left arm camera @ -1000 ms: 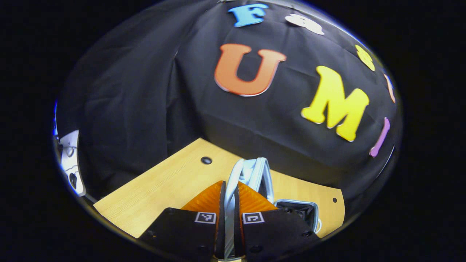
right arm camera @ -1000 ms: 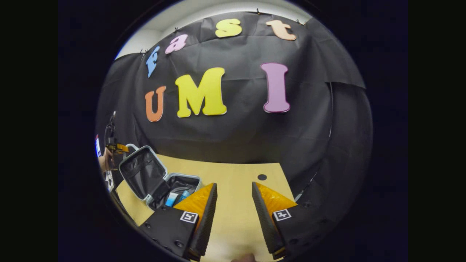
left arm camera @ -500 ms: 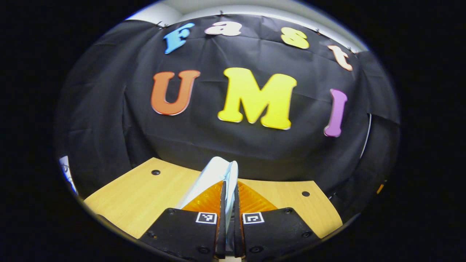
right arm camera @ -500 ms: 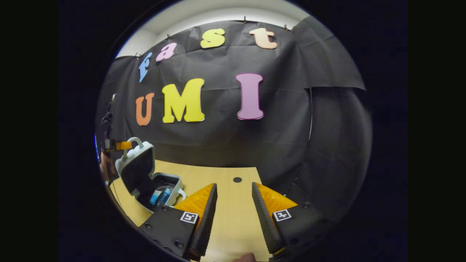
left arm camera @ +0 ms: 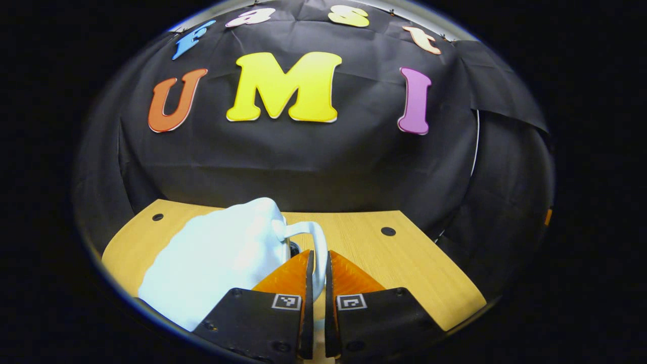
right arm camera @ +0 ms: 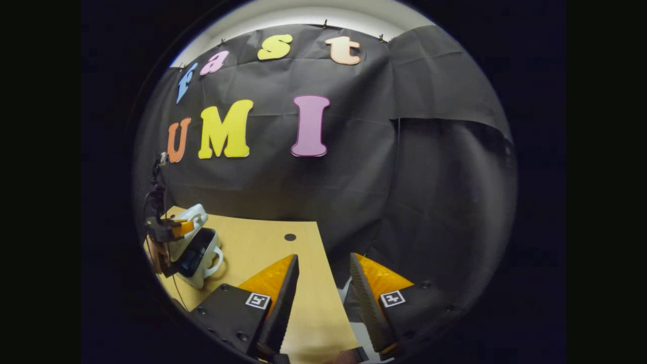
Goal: First open the suitcase, pack the skin care products into it, and then close the suitcase.
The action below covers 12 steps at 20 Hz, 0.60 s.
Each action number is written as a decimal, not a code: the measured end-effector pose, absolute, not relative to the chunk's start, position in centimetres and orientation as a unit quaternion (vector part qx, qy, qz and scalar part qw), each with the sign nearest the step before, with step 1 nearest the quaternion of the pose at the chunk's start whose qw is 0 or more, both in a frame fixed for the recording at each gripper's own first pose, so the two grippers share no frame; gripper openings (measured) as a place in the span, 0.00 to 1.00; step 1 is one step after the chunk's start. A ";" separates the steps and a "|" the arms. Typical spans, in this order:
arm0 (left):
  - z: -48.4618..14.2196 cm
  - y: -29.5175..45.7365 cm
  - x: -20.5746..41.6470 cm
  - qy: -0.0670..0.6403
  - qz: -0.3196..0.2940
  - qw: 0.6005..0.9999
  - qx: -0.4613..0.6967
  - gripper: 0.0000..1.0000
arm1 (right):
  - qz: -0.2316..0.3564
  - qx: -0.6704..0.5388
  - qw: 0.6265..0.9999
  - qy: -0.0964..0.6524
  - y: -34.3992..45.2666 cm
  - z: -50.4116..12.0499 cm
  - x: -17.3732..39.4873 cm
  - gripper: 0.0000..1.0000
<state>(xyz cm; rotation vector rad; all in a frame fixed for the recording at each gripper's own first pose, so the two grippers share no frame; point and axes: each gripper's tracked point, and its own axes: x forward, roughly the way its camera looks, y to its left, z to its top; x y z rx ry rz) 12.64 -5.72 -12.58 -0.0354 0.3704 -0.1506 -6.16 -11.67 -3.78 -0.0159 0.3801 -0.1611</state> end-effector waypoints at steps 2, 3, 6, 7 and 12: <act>-14.4 -6.6 12.6 0.197 -0.081 0.977 -0.014 0.12 | -0.086 -0.015 0.977 0.193 -11.9 -4.1 -6.5 0.68; -15.1 -6.9 12.4 0.202 -0.083 0.976 -0.011 0.12 | -0.087 -0.017 0.977 0.195 -11.9 -4.1 -6.6 0.68; -16.9 -7.5 12.8 0.213 -0.088 0.973 -0.003 0.12 | -0.086 -0.024 0.975 0.203 -11.6 -4.4 -6.8 0.68; -17.4 -7.5 12.7 0.217 -0.087 0.972 0.002 0.12 | -0.083 -0.025 0.975 0.203 -11.4 -4.4 -6.7 0.68; -19.5 -8.6 12.6 0.221 -0.072 0.972 0.039 0.12 | -0.063 -0.029 0.977 0.204 -9.9 -4.3 -6.2 0.68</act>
